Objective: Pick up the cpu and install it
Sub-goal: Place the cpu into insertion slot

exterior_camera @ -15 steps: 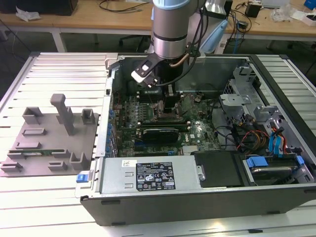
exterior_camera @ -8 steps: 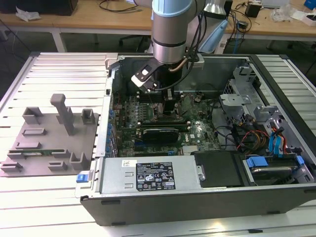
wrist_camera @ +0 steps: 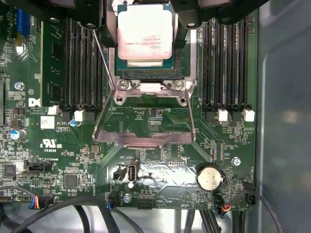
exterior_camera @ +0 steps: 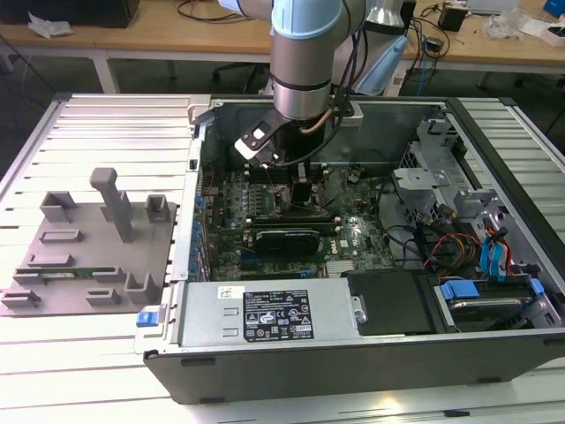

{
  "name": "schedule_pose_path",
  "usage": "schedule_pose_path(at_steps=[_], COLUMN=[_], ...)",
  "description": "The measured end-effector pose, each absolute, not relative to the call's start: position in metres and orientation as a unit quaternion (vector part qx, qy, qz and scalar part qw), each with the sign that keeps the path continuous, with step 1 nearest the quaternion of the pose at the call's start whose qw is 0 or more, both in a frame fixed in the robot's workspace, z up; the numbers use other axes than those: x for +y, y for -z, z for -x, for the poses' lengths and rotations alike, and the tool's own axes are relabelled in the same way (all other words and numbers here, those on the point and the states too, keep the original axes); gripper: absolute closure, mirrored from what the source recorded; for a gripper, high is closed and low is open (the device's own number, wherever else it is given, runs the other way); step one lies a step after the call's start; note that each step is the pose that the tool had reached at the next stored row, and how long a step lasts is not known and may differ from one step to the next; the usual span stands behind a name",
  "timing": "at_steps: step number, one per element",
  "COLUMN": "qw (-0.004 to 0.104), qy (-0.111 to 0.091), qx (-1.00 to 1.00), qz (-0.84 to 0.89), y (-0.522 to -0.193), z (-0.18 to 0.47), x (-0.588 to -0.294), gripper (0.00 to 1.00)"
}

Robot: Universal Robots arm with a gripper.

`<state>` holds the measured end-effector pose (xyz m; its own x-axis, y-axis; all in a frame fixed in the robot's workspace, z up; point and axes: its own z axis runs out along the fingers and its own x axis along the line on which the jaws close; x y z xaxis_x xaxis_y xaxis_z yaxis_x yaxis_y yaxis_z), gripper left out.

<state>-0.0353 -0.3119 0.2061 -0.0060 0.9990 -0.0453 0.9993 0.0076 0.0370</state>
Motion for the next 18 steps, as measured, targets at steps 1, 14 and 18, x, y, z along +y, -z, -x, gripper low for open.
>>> schedule_pose_path(at_steps=[1, 14, 18], qw=[0.029, 0.029, 0.029], qy=[0.003, 0.003, 0.003], qx=[0.709, 0.709, 0.709], qz=[-0.704, -0.704, -0.704], y=[-0.2054, -0.1996, -0.1986], z=[0.0352, 0.0324, 0.0324], x=[-0.3115, -0.3091, -0.3077], gripper=[0.45, 0.45, 0.45])
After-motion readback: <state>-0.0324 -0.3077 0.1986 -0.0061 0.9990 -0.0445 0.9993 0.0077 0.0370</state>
